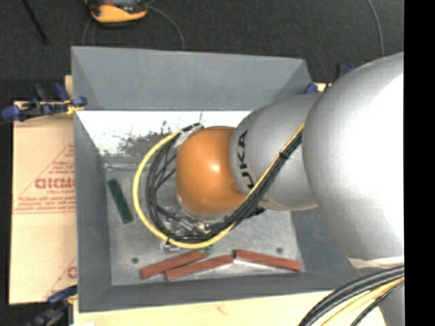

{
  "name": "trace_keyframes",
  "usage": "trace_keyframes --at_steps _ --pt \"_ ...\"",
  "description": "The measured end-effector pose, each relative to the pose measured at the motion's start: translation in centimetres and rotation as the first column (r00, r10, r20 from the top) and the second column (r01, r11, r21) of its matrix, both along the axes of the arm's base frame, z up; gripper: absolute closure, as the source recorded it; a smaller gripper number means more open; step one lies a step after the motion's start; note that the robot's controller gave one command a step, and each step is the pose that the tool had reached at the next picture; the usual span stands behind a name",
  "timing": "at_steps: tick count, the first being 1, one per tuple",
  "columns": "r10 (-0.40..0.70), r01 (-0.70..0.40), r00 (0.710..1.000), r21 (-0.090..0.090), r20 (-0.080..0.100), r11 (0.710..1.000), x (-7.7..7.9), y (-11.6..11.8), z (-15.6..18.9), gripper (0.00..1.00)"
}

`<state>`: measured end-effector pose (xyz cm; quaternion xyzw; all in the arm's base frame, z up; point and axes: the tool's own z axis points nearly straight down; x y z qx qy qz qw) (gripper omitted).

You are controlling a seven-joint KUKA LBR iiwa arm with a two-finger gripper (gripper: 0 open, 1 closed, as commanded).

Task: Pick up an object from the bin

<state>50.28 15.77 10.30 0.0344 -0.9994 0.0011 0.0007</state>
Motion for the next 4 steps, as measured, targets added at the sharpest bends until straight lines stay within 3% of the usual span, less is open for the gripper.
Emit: trace_keyframes --at_steps 1,2,3,4 --pt "-0.045 0.045 0.999 0.005 0.004 0.999 1.7 -3.0 2.7 1.00" --pt "-0.213 0.213 0.977 -0.001 -0.003 0.977 1.5 -3.1 7.5 1.00" --pt "-0.086 0.086 0.996 0.003 0.005 0.996 3.1 -5.4 11.6 1.00" --pt "-0.176 0.176 0.984 0.004 0.003 0.984 2.6 -9.6 15.2 1.00"
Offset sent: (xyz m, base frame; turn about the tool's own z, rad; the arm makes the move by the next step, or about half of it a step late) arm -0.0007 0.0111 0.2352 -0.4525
